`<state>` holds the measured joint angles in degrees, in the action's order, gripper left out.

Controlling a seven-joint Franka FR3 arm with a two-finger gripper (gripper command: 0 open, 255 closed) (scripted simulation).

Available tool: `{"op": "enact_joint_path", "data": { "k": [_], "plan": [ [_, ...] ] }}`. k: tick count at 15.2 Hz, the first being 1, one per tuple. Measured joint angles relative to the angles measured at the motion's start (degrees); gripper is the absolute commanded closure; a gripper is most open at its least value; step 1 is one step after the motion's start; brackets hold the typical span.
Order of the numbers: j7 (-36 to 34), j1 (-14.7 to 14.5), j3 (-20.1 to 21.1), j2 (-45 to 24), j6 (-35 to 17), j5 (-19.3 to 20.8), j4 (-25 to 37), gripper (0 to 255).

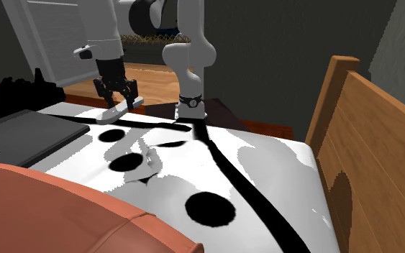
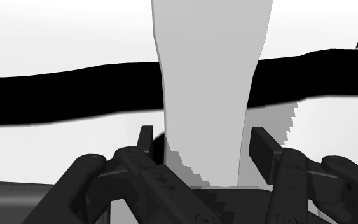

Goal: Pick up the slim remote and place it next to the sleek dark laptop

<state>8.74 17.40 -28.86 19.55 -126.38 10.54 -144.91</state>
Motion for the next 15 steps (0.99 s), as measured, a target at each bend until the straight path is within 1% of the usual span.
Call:
{"op": "enact_joint_path", "data": {
  "k": [6,12,13,15],
  "plan": [
    [0.9,-0.4,-1.2,-3.1,-5.3,-0.7,-2.4,255],
    [0.9,-0.4,-1.2,-3.4,-5.9,-0.8,-2.6,255],
    [0.9,-0.5,-1.2,-3.4,-5.9,-0.8,-2.6,0],
    [0.9,-0.5,-1.2,-3.4,-5.9,-0.8,-2.6,0]
  ]
}}
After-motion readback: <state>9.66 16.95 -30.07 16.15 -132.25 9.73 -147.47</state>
